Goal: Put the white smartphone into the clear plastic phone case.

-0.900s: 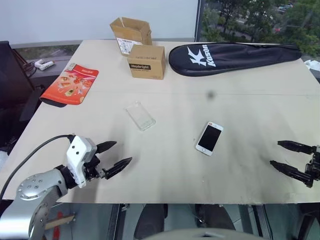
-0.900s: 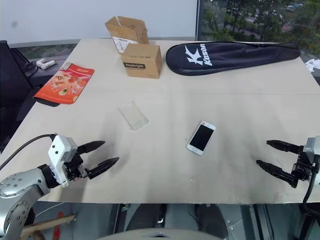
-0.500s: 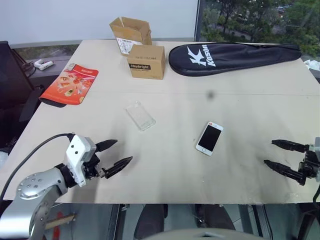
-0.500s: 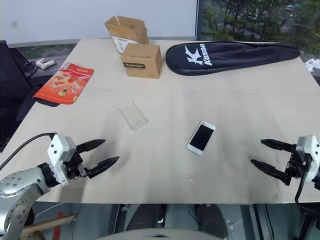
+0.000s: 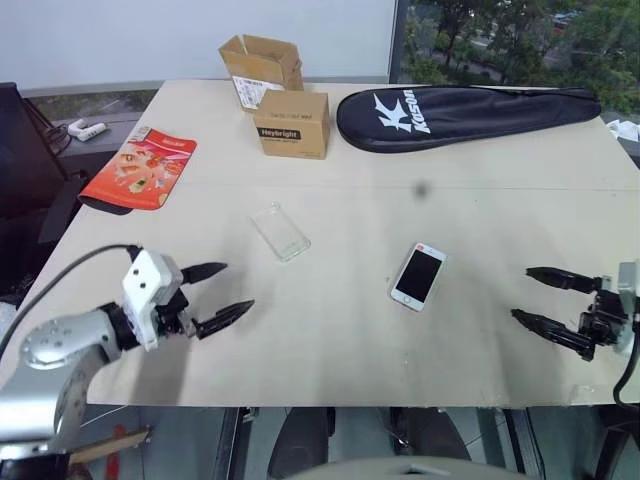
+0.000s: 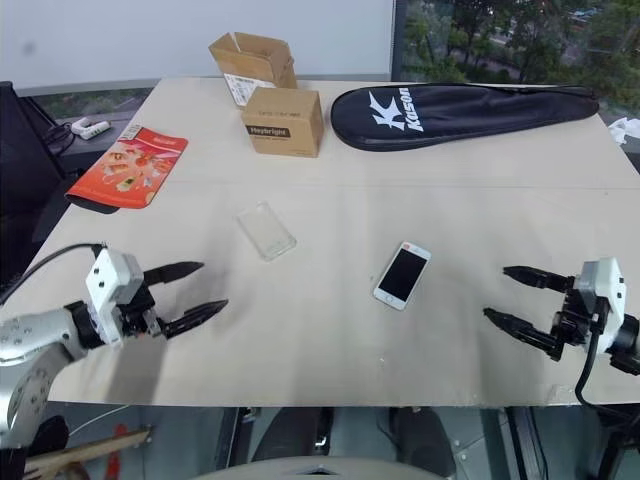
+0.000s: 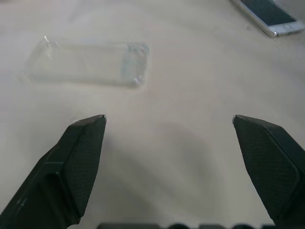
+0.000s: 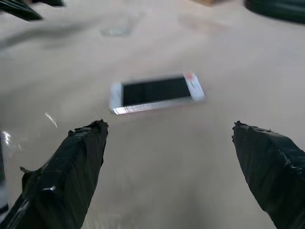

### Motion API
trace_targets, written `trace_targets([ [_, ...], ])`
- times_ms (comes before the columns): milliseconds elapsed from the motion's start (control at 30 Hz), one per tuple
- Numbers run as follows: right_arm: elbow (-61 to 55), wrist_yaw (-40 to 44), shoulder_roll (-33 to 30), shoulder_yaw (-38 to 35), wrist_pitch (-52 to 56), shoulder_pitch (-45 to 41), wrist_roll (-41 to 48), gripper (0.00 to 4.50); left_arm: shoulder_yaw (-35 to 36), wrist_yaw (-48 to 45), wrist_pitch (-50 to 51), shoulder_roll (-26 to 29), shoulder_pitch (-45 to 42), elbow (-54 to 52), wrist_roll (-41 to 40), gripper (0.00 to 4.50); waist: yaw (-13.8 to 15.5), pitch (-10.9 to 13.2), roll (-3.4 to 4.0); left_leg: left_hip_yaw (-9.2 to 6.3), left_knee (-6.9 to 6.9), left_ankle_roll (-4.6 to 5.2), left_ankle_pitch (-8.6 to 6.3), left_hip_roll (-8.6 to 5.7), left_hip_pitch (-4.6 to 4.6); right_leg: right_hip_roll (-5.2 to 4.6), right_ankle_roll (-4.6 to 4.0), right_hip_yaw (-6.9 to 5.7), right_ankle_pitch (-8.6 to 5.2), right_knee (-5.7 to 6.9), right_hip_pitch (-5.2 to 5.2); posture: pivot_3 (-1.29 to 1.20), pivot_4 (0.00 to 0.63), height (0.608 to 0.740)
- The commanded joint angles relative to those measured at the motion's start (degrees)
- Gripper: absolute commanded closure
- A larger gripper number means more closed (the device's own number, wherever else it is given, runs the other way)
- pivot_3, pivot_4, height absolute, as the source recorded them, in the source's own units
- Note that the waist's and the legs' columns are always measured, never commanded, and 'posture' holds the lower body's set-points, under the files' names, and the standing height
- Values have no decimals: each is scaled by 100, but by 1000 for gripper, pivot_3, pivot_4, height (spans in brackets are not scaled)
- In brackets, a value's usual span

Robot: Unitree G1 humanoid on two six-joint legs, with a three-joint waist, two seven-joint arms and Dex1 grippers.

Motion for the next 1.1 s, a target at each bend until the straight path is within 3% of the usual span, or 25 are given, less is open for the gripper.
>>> trace_targets([
  [33,-863,-406,120,229,416,-248,403,0,-499,-797,-435,411,-935,853,243,61,11,1,0,0,0,0,0,0,0,-1,0,0,0,1,0,0,150,740],
  [400,-2393,-1774,276,773,1224,-679,590,0,-2485,-2975,-2249,429,-4399,4357,1665,61,2,3,-4,-15,0,0,0,-15,-27,1,23,-8,14,1,-11,0,150,740],
  [633,-2461,-1902,266,796,1199,-666,520,0,-3840,-3107,-3371,142,-5968,6264,1901,61,1,5,-9,-24,5,1,0,-16,-30,2,24,-15,15,8,-13,0,150,740],
  [933,-2579,-2031,290,700,1195,-601,578,0,-5059,-3107,-4245,-316,-7004,7767,2081,61,-26,5,-10,-28,8,2,0,-17,-34,2,26,-17,14,12,-14,0,150,740],
  [1100,-2541,-2033,243,704,1208,-706,587,0,-5304,-3107,-4498,-550,-7170,8256,2434,61,-18,7,-12,-30,8,3,-1,-17,-34,2,26,-18,14,15,-14,0,150,740],
])
